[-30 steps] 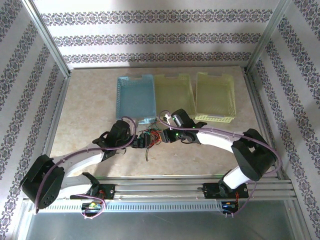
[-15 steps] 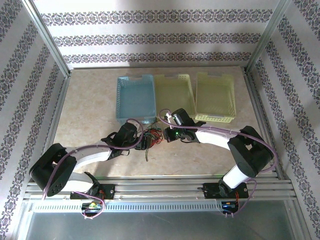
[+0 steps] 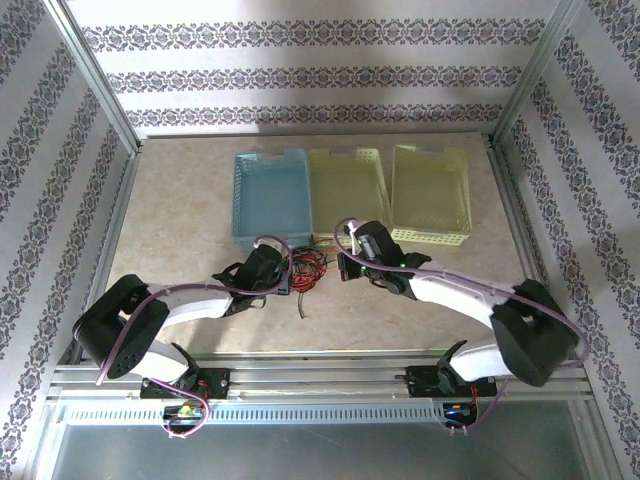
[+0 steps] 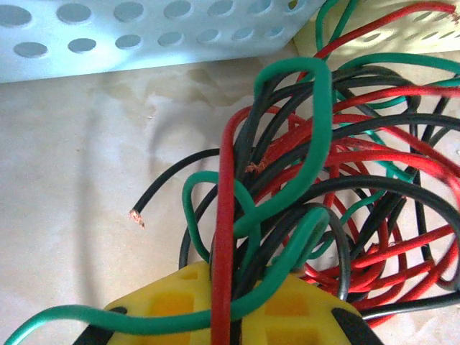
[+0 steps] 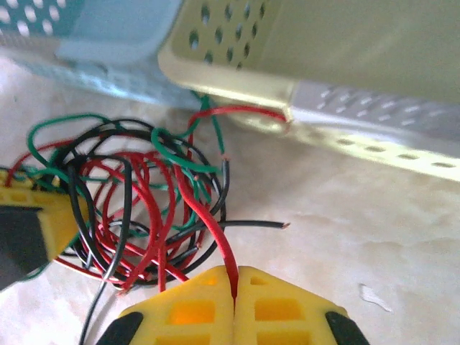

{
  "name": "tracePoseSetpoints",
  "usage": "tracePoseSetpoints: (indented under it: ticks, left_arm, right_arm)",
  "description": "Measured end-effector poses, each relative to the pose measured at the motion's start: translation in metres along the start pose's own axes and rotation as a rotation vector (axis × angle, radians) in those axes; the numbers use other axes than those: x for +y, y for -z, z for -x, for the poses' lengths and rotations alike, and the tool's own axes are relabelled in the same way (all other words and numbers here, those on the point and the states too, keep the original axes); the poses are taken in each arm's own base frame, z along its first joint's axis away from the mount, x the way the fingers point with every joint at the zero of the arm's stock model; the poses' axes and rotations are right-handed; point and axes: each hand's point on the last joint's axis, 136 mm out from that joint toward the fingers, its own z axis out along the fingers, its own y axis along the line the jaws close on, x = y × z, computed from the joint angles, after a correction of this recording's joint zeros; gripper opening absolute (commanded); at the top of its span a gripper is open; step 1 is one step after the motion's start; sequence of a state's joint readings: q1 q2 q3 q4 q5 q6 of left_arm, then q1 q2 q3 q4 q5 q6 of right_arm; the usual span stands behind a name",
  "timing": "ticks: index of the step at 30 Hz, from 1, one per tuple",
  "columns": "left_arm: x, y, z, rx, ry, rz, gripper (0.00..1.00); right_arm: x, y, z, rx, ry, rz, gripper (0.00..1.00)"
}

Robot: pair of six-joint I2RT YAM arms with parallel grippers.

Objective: Untangle the cables

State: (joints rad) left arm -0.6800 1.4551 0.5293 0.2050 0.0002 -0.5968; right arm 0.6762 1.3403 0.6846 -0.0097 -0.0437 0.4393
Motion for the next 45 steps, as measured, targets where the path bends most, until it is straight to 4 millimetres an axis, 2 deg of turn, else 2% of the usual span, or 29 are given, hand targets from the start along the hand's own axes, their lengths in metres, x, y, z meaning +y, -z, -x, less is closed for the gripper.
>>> tracePoseSetpoints:
  ticks: [3, 10, 14, 19, 21, 26, 28, 30, 33, 36, 41, 45]
  left_arm:
    - [-0.001, 0.0, 0.001, -0.008, 0.006, 0.003, 0.0]
    - [0.003, 0.0, 0.003, -0.02, 0.013, 0.024, 0.0]
    - [0.001, 0.0, 0.004, -0.026, 0.014, 0.018, 0.0]
    - [-0.002, -0.001, 0.006, -0.035, 0.012, 0.008, 0.0]
    - [0.0, -0.002, 0.004, -0.031, 0.01, 0.017, 0.0]
    - [0.004, -0.003, 0.003, -0.032, 0.009, 0.037, 0.0]
    - [0.004, -0.004, 0.003, -0.032, 0.009, 0.037, 0.0]
    - [0.004, -0.004, 0.003, -0.03, 0.008, 0.038, 0.0]
    - [0.003, -0.004, 0.002, -0.027, 0.0, 0.036, 0.0]
    - [0.0, -0.005, 0.0, -0.019, -0.017, 0.025, 0.0]
    - [-0.008, -0.006, -0.006, 0.002, -0.057, -0.001, 0.0]
    - [-0.011, -0.006, -0.008, 0.01, -0.073, -0.016, 0.0]
  right_arm:
    - [-0.011, 0.026, 0.02, -0.121, -0.016, -0.067, 0.0]
    - [-0.047, 0.106, 0.07, -0.442, -0.114, -0.239, 0.0]
    - [-0.067, 0.147, 0.083, -0.566, -0.164, -0.317, 0.0]
    - [-0.091, 0.185, 0.093, -0.654, -0.184, -0.405, 0.0]
    - [-0.102, 0.209, 0.105, -0.711, -0.199, -0.456, 0.0]
    - [-0.124, 0.283, 0.14, -0.899, -0.27, -0.555, 0.0]
    - [-0.131, 0.305, 0.147, -0.952, -0.294, -0.583, 0.0]
    - [-0.139, 0.319, 0.154, -0.979, -0.31, -0.605, 0.0]
    - [-0.153, 0.318, 0.165, -0.96, -0.327, -0.619, 0.0]
    - [-0.171, 0.303, 0.175, -0.91, -0.352, -0.622, 0.0]
    - [-0.203, 0.267, 0.188, -0.815, -0.391, -0.616, 0.0]
    - [-0.218, 0.229, 0.197, -0.733, -0.41, -0.573, 0.0]
